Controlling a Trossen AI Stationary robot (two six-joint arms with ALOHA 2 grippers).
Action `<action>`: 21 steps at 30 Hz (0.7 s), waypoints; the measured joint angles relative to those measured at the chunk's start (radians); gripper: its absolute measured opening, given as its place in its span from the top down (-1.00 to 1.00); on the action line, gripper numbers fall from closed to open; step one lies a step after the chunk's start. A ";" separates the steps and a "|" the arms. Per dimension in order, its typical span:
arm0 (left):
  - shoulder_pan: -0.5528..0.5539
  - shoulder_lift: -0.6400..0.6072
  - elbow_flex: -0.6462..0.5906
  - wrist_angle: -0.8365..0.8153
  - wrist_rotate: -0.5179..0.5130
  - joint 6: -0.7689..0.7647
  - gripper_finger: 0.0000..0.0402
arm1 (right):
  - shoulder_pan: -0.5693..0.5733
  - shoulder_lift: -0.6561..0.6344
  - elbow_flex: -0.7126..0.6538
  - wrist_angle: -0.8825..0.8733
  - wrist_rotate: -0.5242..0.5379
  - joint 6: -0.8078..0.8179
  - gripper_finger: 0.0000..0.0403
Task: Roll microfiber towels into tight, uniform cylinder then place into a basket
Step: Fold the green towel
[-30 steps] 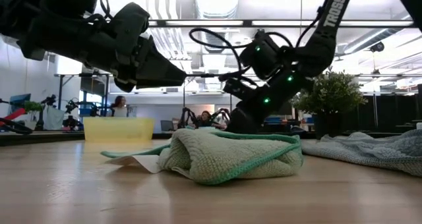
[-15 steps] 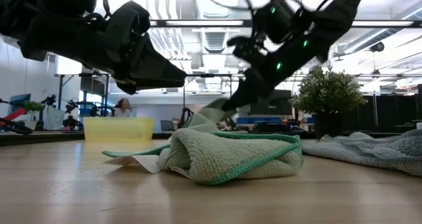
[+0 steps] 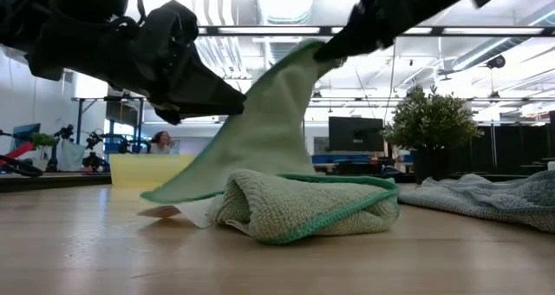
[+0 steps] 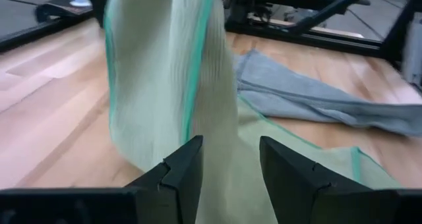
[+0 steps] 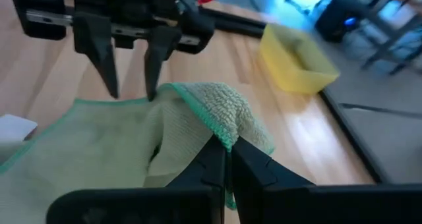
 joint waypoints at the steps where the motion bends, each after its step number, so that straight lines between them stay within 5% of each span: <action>1: 0.000 0.000 0.000 0.000 0.009 0.000 0.33 | 0.015 -0.012 0.000 -0.012 0.032 -0.001 0.96; 13: 0.000 0.000 0.000 -0.093 0.140 -0.086 0.33 | 0.054 -0.036 -0.001 -0.100 0.134 0.003 0.96; 21: 0.000 0.000 -0.004 -0.162 0.134 -0.105 0.33 | 0.056 -0.064 -0.001 -0.120 0.159 0.009 0.96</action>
